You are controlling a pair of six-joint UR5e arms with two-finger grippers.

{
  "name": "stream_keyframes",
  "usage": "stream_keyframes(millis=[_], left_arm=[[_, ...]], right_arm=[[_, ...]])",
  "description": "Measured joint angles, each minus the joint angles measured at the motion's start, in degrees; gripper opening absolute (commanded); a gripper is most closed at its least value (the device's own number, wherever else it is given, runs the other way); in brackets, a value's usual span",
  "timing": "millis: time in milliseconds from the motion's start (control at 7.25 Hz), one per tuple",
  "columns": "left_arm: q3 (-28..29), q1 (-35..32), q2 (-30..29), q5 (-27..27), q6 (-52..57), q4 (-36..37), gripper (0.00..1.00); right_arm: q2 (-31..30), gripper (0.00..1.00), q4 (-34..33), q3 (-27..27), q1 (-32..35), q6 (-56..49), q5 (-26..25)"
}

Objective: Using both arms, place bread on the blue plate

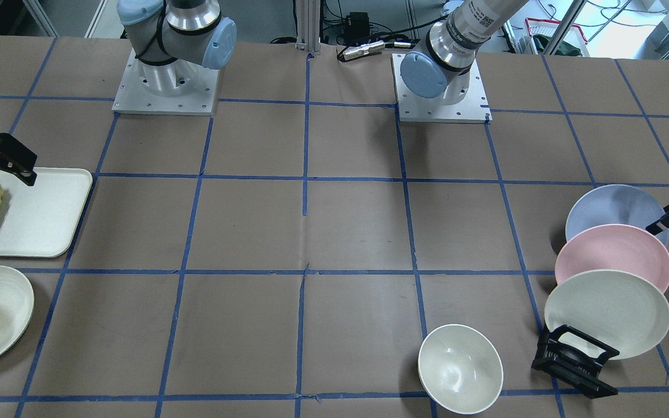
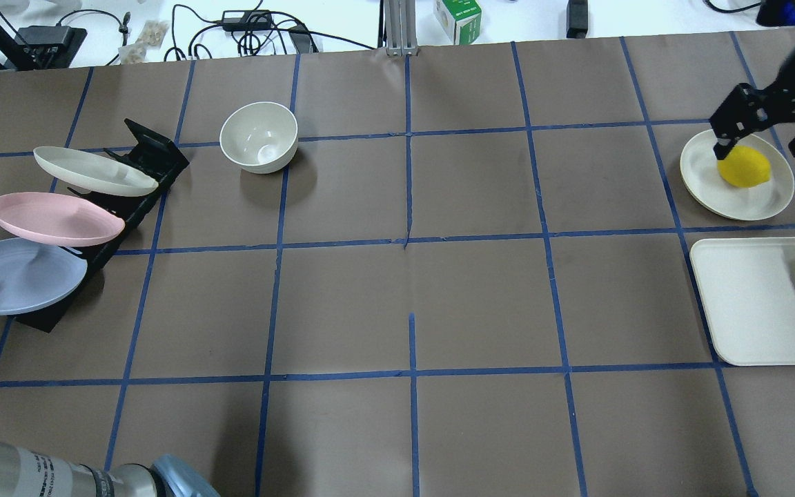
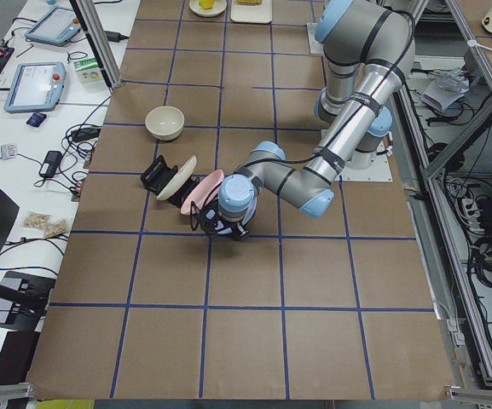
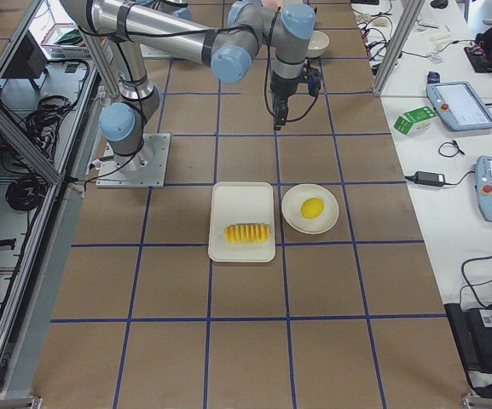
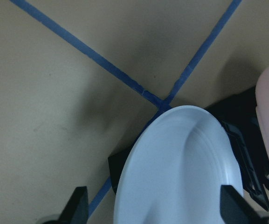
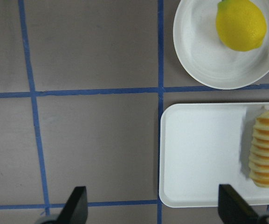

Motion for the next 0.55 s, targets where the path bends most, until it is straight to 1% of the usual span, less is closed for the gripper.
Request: stream_keyframes(millis=[138, 276, 552], left_arm=[[0.0, 0.0, -0.7, 0.1, 0.0, -0.3, 1.0], [0.0, 0.0, -1.0, 0.1, 0.0, -0.4, 1.0], [0.0, 0.0, -1.3, 0.1, 0.0, -0.5, 1.0]], right_arm=[[0.2, 1.0, -2.0, 3.0, -5.3, -4.5, 0.2], [0.8, 1.0, -6.7, 6.2, -10.3, -10.1, 0.0], [5.3, 1.0, -20.3, 11.3, -19.4, -22.6, -0.4]])
